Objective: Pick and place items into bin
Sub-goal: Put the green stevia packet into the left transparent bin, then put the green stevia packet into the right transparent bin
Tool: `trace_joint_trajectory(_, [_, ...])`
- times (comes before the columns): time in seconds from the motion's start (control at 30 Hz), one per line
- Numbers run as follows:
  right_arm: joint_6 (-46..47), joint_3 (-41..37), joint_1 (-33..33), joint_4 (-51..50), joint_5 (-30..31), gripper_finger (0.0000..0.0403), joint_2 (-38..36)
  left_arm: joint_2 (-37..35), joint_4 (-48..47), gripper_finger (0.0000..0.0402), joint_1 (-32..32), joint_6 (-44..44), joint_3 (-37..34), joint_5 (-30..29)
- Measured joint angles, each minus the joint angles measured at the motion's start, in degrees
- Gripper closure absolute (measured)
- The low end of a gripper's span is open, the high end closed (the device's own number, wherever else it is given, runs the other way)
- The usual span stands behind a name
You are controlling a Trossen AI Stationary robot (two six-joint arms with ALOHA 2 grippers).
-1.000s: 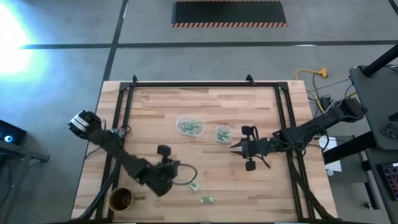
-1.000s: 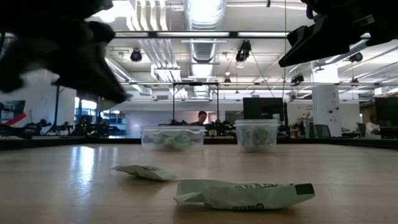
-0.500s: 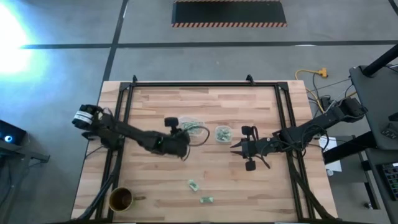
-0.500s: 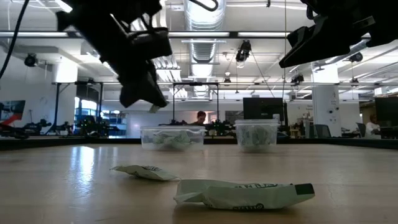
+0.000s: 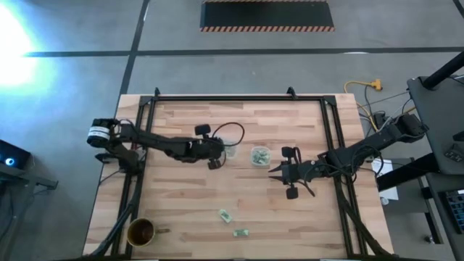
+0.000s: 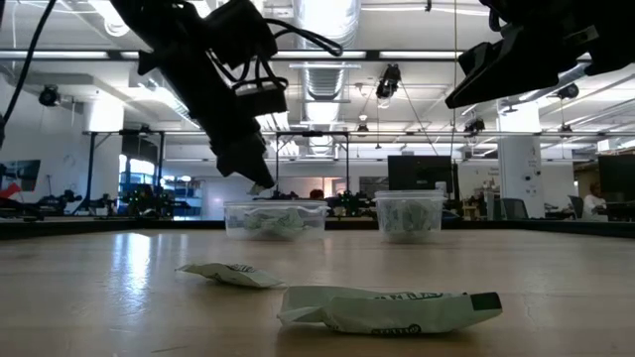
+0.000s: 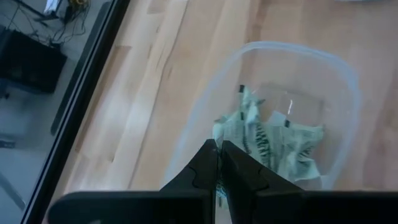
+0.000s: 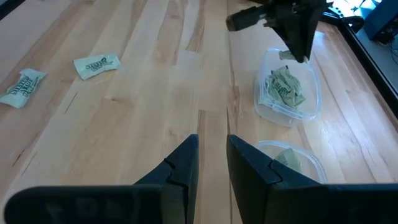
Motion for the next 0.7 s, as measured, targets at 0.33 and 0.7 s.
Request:
trace_joint_trajectory(0.33, [0.1, -0.5, 0.0, 0.0, 0.0, 0.0330, 0.0, 0.0, 0.0, 0.0355, 1.0, 0.0, -0.1, -0.3])
trace_joint_trajectory(0.7, [1.7, -0.6, 0.0, 1.0, -3.7, 0.0330, 0.0, -0.9, 0.0, 0.0263, -0.5, -1.5, 0.4, 0.5])
